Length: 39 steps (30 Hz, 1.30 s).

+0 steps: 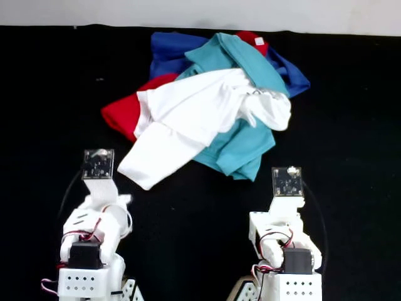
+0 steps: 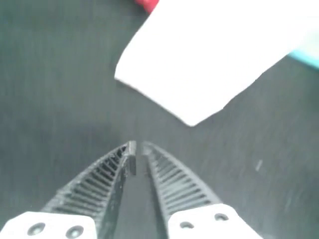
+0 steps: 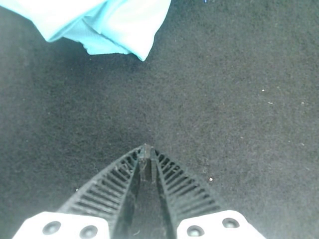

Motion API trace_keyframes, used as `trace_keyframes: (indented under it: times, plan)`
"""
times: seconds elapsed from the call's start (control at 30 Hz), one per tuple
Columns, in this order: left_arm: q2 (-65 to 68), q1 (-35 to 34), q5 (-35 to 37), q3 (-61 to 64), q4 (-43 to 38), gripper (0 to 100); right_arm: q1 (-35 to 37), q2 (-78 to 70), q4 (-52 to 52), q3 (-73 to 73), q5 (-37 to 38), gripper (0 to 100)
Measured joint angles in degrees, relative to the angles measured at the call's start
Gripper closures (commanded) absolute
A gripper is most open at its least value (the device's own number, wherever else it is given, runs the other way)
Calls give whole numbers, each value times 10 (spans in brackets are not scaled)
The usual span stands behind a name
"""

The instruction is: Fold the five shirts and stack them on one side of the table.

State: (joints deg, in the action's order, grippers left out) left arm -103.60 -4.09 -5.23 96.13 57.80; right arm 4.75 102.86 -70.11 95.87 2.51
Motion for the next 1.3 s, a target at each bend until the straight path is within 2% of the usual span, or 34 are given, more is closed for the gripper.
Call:
trace_keyframes:
  times: [0.07, 0.2, 0.33, 0.43, 0.57, 0.7, 0.97, 1.2, 1.3]
  plan:
    - [0, 15, 25, 0, -12, 679, 0, 0, 0, 0, 0, 991]
    - [0, 55, 105, -43, -18, 706, 0, 0, 0, 0, 0, 991]
    - [47, 110, 145, -121, -23, 699, 0, 0, 0, 0, 0, 991]
    - [151, 127, 171, -193, -47, 646, 0, 0, 0, 0, 0, 991]
    - [377, 135, 213, -333, -66, 585, 0, 0, 0, 0, 0, 991]
    - [657, 135, 251, -535, -50, 582, 0, 0, 0, 0, 0, 991]
    - [1189, 135, 260, -1031, 129, 583, 0, 0, 0, 0, 0, 991]
    - [1543, 135, 230, -1483, 301, 584, 0, 0, 0, 0, 0, 991]
    - [1666, 135, 193, -1651, 348, 630, 0, 0, 0, 0, 0, 991]
